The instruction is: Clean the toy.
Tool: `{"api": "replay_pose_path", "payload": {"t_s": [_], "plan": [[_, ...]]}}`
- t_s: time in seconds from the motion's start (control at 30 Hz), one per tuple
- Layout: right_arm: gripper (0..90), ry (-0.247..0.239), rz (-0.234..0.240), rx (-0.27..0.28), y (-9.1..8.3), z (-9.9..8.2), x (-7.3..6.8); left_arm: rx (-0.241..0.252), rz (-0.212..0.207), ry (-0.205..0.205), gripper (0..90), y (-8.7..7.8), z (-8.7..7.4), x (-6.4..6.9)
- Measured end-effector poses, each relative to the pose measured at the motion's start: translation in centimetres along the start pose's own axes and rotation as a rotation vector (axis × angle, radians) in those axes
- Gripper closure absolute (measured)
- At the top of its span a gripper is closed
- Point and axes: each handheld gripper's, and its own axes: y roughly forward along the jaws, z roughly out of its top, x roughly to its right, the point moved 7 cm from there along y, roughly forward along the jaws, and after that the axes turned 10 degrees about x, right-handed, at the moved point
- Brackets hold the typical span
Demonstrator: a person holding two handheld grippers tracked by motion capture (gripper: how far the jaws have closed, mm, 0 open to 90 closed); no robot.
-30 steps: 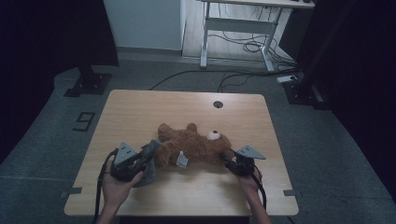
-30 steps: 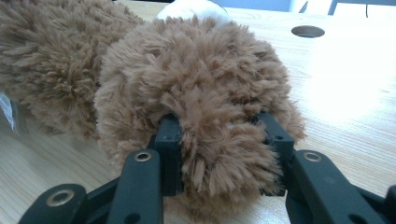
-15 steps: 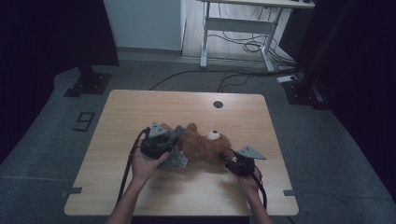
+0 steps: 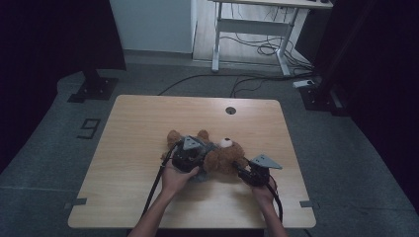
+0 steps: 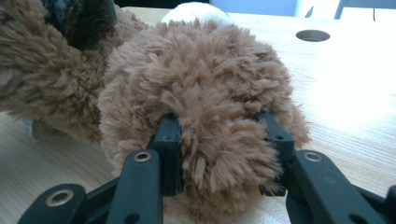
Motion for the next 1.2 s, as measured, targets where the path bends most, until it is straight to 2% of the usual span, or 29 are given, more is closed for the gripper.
{"api": "replay_pose_path", "payload": {"t_s": [0.13, 0.27, 0.33, 0.37, 0.4, 0.57, 0.63, 0.67, 0.73, 0.8, 0.97, 1.07, 1.13, 1.2], "plan": [[60.2, -0.005, 0.009, 0.002, -0.1, -0.1, 0.0, 0.034, 0.009, -0.007, 77.9, -1.0, -0.5, -0.5], [60.2, 0.003, 0.019, 0.001, -0.2, -0.1, 0.1, 0.052, 0.050, -0.012, 78.0, -2.8, -0.9, -1.9], [60.3, 0.012, 0.023, 0.004, -0.2, -0.1, 0.1, 0.053, 0.077, -0.016, 78.0, -3.7, -1.3, -3.0], [60.2, 0.011, 0.023, 0.003, -0.2, -0.1, 0.1, 0.047, 0.117, 0.004, 78.1, -4.3, -1.8, -3.8], [60.2, 0.009, 0.025, 0.003, -0.2, -0.1, 0.1, 0.042, 0.140, 0.007, 78.1, -4.7, -2.3, -4.4], [60.2, 0.012, 0.034, 0.001, -0.2, -0.1, 0.0, 0.031, 0.196, -0.048, 78.0, -6.4, -4.5, -7.3], [60.2, 0.016, 0.036, 0.001, -0.2, -0.1, 0.0, 0.039, 0.199, -0.078, 78.0, -7.0, -5.0, -7.9], [60.2, 0.018, 0.036, 0.001, -0.2, -0.1, 0.0, 0.043, 0.205, -0.072, 78.0, -7.2, -5.0, -8.0], [60.2, 0.022, 0.037, 0.000, -0.2, -0.1, 0.0, 0.058, 0.211, -0.057, 77.9, -7.6, -4.5, -7.7], [60.2, 0.032, 0.039, 0.001, -0.2, -0.1, 0.0, 0.096, 0.205, -0.034, 77.9, -7.9, -3.1, -6.8], [60.2, 0.033, 0.039, 0.003, -0.2, -0.2, 0.0, 0.165, 0.145, 0.028, 78.0, -7.6, 0.6, -3.4], [60.1, 0.032, 0.043, 0.003, -0.3, -0.2, 0.0, 0.183, 0.074, 0.035, 78.0, -6.4, 2.5, -1.1], [60.1, 0.033, 0.046, 0.004, -0.3, -0.2, 0.0, 0.173, 0.035, 0.032, 77.9, -5.3, 3.0, 0.0], [60.0, 0.033, 0.047, 0.004, -0.3, -0.2, 0.0, 0.146, -0.005, 0.008, 77.9, -3.6, 3.0, 0.7]]}}
